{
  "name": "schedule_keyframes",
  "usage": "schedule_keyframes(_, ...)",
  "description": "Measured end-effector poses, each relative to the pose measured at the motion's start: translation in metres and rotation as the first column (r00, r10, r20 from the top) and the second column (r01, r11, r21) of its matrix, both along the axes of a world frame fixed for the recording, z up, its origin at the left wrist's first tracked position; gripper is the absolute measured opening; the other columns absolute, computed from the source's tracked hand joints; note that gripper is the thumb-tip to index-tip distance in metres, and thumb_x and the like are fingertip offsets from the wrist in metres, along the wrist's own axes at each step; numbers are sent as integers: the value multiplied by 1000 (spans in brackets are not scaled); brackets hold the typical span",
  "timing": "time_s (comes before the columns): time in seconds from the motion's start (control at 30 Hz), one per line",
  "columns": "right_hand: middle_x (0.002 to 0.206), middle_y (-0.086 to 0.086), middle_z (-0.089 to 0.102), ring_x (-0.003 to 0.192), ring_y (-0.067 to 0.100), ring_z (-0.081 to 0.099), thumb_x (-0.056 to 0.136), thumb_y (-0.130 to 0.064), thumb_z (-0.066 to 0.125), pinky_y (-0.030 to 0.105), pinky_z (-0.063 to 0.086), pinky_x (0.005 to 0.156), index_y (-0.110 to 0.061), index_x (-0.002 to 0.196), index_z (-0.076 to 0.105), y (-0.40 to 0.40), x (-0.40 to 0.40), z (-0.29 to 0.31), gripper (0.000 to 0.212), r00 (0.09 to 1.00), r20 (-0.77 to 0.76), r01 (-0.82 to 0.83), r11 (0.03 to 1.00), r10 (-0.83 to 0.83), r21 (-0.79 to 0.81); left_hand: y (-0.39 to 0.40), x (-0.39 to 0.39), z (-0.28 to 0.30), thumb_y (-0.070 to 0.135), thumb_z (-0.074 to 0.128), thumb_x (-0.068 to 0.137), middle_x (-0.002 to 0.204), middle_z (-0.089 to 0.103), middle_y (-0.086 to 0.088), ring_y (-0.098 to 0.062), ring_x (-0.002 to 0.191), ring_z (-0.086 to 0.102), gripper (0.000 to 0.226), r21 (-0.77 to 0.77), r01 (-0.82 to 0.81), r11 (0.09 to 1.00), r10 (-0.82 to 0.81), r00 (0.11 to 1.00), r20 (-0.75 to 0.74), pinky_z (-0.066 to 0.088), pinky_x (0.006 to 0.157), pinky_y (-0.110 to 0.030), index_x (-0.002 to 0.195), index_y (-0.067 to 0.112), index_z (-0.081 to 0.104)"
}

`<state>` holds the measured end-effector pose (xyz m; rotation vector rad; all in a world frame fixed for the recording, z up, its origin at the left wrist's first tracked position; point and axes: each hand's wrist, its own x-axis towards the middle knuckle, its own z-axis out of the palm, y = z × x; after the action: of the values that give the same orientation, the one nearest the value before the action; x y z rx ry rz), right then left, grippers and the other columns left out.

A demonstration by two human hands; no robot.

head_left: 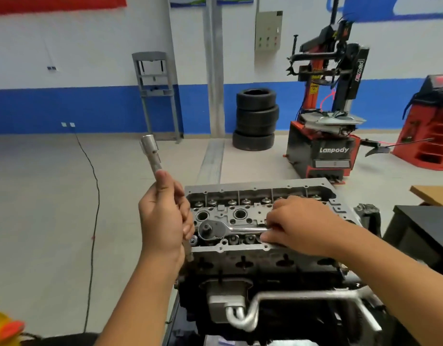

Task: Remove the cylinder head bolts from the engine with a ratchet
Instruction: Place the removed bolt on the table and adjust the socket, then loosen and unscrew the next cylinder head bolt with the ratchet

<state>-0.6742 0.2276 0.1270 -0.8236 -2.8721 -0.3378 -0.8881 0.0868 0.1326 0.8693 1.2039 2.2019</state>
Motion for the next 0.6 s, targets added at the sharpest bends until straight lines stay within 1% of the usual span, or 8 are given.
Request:
schedule_keyframes(0.1,100,-5,54,89,23,57,103,-62,26,39,47,71,-25,102,55,-4,3,-6,47,995,16,-96,990,95,98,25,13,20,66,48,96,56,41,-1,-15,38,33,49,111,-8,994,4,999,44,31,40,-23,72,24,55)
schedule_keyframes(0.2,91,-10,39,68,17,47,100,-62,12,35,37,58,-27,94,44,-1,24,2,48,998,-53,-38,994,44,107,46,22,43,60,44,99,57,40,-2,-18,42,34,47,214,-97,972,83,994,77,33,40,-25,73,22,51)
schedule_keyframes(0.27,88,-13,40,65,11,47,98,-67,10,30,34,57,-32,89,40,10,48,8,46,987,-158,49,997,-39,57,58,23,55,56,41,103,57,38,-3,-20,44,33,47,287,-172,943,149,984,101,33,42,-27,74,20,48)
schedule_keyframes(0.33,76,-13,50,63,10,51,97,-70,24,23,32,54,-33,78,47,23,74,17,47,916,-374,111,988,-143,-105,72,22,65,53,38,106,58,38,-4,-21,46,33,46,346,-211,914,174,975,135,33,43,-28,76,19,48)
schedule_keyframes(0.4,58,-4,55,49,10,52,91,-70,51,20,34,43,-25,73,61,28,92,27,50,661,-667,17,896,-343,-444,90,24,69,50,38,107,60,38,-4,-20,47,34,44,382,-186,905,138,979,148,34,44,-29,77,19,49)
schedule_keyframes(0.47,66,7,60,41,17,49,80,-59,67,23,37,40,-22,85,67,39,99,31,37,361,-722,-320,649,-590,-690,113,29,67,45,41,107,61,40,-2,-17,48,36,38,391,-94,915,62,994,94,35,43,-29,81,18,49)
schedule_keyframes(0.5,76,11,64,40,22,48,82,-51,69,28,42,43,-25,94,66,49,98,35,29,285,-732,-439,594,-619,-674,125,33,63,40,42,108,61,41,0,-15,47,38,34,367,-43,929,27,999,47,36,43,-29,83,18,49)
schedule_keyframes(0.6,81,7,66,37,15,42,100,-38,58,29,44,43,-30,93,61,77,94,48,12,123,-781,-522,629,-613,-576,156,42,45,26,46,110,56,41,4,-12,45,37,26,204,72,976,-61,996,-64,35,43,-27,86,17,46)
